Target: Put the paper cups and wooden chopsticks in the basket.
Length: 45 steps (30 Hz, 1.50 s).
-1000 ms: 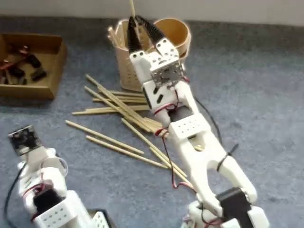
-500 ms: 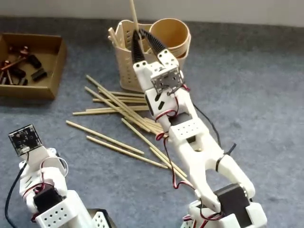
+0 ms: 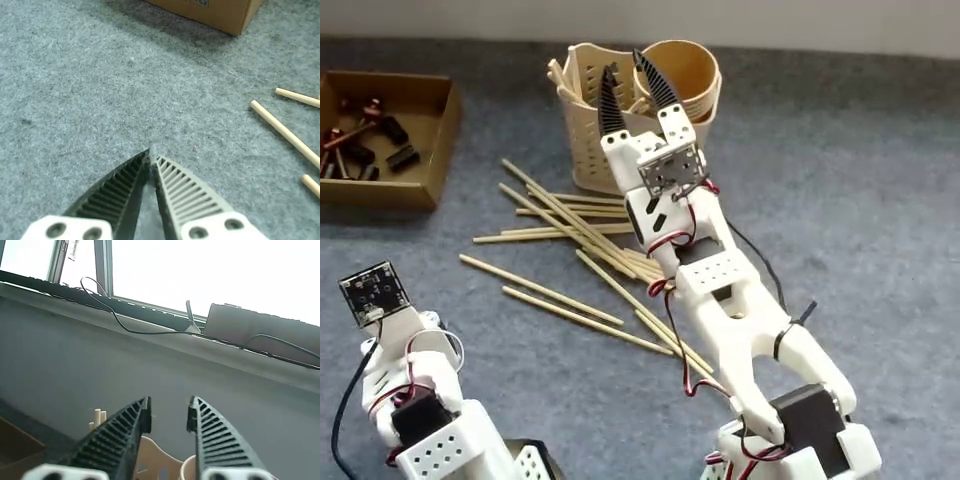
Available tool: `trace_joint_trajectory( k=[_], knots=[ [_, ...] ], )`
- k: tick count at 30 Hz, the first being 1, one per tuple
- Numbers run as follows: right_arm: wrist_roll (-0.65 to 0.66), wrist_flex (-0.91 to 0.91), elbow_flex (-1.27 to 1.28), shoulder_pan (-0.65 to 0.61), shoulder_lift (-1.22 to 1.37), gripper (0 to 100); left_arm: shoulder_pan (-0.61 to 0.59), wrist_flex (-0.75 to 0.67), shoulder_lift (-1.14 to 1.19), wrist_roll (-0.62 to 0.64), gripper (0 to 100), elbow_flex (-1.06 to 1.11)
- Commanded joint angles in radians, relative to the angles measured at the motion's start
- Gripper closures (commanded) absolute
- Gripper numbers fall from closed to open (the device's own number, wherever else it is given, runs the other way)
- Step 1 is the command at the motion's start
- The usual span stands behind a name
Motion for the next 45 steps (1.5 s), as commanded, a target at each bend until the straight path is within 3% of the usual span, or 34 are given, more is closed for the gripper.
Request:
trace_joint_trajectory(
  k=[1,13,24,28,33,45],
  knots=[
    [0.011,0.084,-0.002,0.010,-0.079,86.9,-0.013,0.003,0.001,-0.006,100,0.019],
    [0.005,0.750,-0.002,0.008,-0.498,86.9,-0.013,0.003,0.001,-0.006,100,0.019],
    [0.002,1.237,-0.002,-0.024,-0.667,86.9,-0.013,0.003,0.001,-0.006,100,0.019],
    [-0.089,1.371,-0.004,-0.024,-0.677,86.9,-0.013,0.003,0.001,-0.006,100,0.019],
    [-0.101,1.486,-0.002,-0.041,-0.676,86.9,-0.013,0.003,0.001,-0.006,100,0.019],
    [-0.166,1.595,-0.010,-0.122,-0.496,86.9,-0.013,0.003,0.001,-0.006,100,0.019]
  ],
)
